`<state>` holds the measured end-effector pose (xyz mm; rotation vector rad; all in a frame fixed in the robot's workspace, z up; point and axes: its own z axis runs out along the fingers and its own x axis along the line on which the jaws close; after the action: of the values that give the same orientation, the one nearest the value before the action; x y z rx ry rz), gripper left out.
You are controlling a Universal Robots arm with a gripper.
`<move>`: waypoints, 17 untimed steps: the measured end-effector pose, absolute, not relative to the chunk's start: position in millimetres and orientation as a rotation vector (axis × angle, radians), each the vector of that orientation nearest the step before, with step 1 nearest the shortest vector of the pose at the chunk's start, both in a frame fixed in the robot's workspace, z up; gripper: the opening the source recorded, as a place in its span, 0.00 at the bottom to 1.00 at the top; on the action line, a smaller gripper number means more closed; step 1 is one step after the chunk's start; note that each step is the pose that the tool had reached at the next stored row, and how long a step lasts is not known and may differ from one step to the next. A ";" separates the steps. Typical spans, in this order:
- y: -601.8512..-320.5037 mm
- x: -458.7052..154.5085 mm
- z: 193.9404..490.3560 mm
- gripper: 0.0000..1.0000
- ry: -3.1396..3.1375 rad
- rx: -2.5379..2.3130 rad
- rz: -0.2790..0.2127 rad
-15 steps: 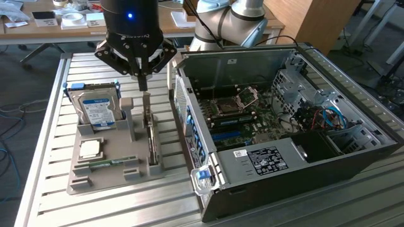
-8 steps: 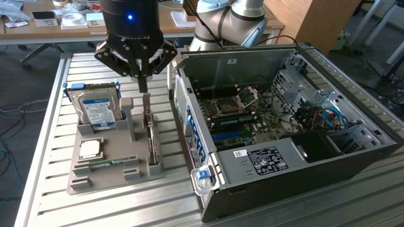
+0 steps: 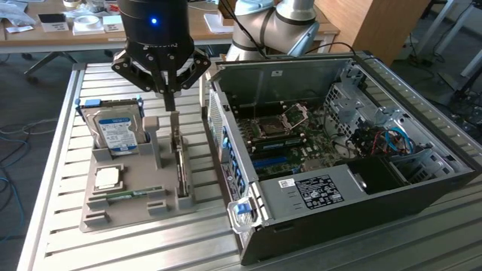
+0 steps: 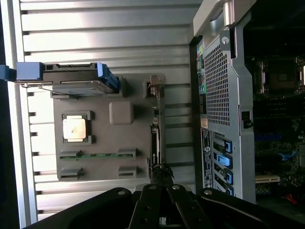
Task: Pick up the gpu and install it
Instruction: 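Pick up the gpu and move the gpu toward the slot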
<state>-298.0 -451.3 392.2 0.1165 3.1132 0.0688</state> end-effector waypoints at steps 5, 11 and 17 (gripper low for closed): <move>-451.3 -298.0 392.2 0.11 3.113 0.117 0.069; -451.3 -298.0 392.2 0.17 3.113 0.116 0.069; -451.3 -298.0 392.2 0.35 3.113 0.117 0.069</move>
<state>-298.0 -451.3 392.2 0.1165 3.1132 0.0689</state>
